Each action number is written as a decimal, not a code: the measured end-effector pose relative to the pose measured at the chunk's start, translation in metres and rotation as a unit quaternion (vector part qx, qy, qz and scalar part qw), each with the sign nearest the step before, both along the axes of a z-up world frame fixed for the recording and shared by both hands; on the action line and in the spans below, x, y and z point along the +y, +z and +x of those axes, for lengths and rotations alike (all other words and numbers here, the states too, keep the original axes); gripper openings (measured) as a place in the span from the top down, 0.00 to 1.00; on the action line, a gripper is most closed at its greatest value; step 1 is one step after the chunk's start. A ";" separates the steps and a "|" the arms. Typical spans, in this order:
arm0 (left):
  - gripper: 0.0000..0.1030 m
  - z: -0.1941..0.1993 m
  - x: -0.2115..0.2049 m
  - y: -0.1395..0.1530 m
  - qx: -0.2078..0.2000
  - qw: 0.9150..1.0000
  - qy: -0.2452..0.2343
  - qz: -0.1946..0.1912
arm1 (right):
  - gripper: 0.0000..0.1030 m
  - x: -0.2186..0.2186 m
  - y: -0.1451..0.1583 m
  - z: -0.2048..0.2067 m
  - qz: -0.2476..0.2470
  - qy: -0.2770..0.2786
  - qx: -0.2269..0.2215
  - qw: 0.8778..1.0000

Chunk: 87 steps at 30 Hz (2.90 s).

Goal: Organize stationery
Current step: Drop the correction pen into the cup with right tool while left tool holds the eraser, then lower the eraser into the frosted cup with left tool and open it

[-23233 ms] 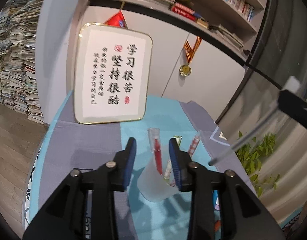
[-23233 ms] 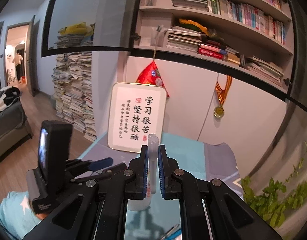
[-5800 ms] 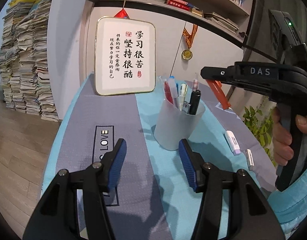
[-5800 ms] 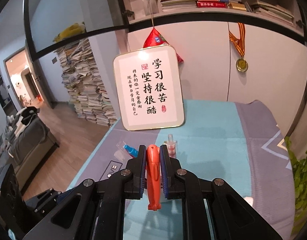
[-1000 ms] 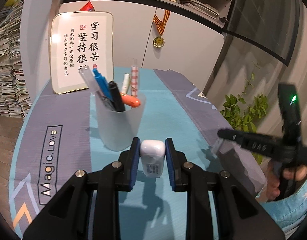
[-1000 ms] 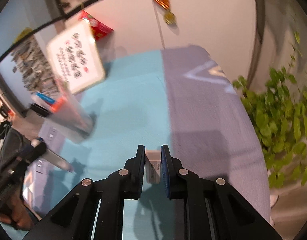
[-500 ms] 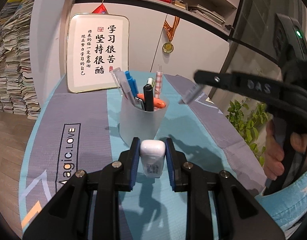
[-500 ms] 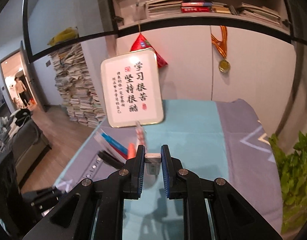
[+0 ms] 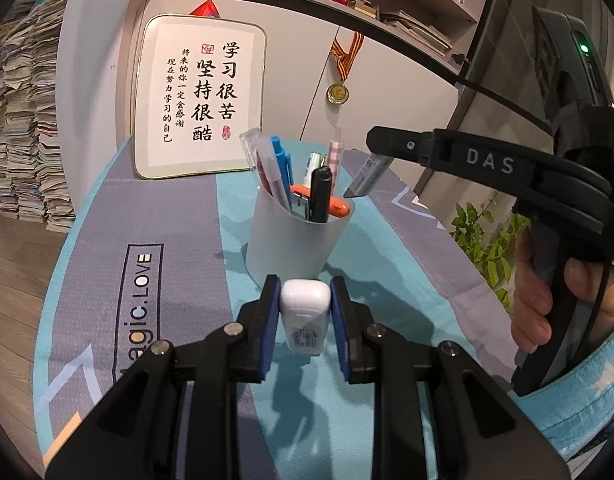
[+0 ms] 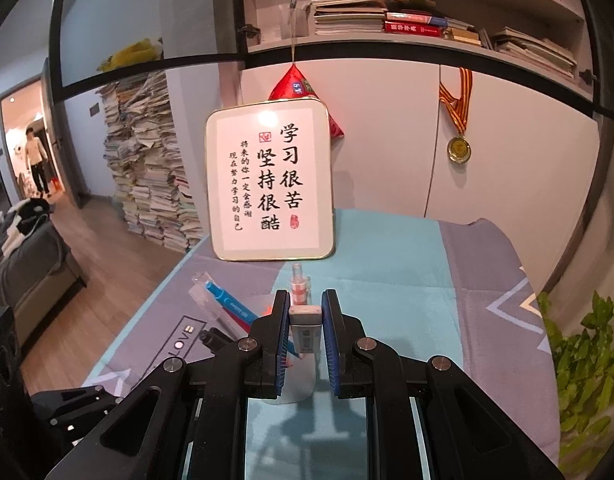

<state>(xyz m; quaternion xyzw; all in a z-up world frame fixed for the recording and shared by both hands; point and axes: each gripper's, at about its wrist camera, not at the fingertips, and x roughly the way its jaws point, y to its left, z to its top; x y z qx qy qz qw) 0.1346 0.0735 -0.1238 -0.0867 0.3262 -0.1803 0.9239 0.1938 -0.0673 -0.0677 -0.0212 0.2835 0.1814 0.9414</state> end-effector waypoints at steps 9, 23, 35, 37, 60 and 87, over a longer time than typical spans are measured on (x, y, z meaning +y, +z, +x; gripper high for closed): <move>0.77 0.001 0.006 0.000 0.000 1.000 0.004 -0.006 | 0.83 0.009 -0.003 0.000 -0.017 0.011 0.009 1.000; 0.77 0.003 0.010 -0.002 0.004 1.000 0.011 -0.007 | 0.83 0.014 -0.006 0.006 -0.002 0.017 0.029 0.999; 0.77 0.004 0.013 -0.001 0.003 1.000 0.015 -0.007 | 0.81 0.016 -0.029 0.018 -0.026 0.007 0.083 0.996; 0.77 0.003 0.012 0.000 0.000 1.000 0.013 -0.007 | 0.72 0.015 -0.027 0.014 -0.029 0.005 0.078 0.997; 0.77 0.005 -0.019 0.064 -0.073 0.997 -0.020 -0.007 | 0.36 -0.058 -0.073 -0.028 -0.149 -0.107 0.136 0.974; 0.77 0.062 -0.039 0.062 -0.048 0.998 0.021 0.024 | 0.36 -0.080 -0.079 -0.032 -0.127 -0.108 0.132 0.977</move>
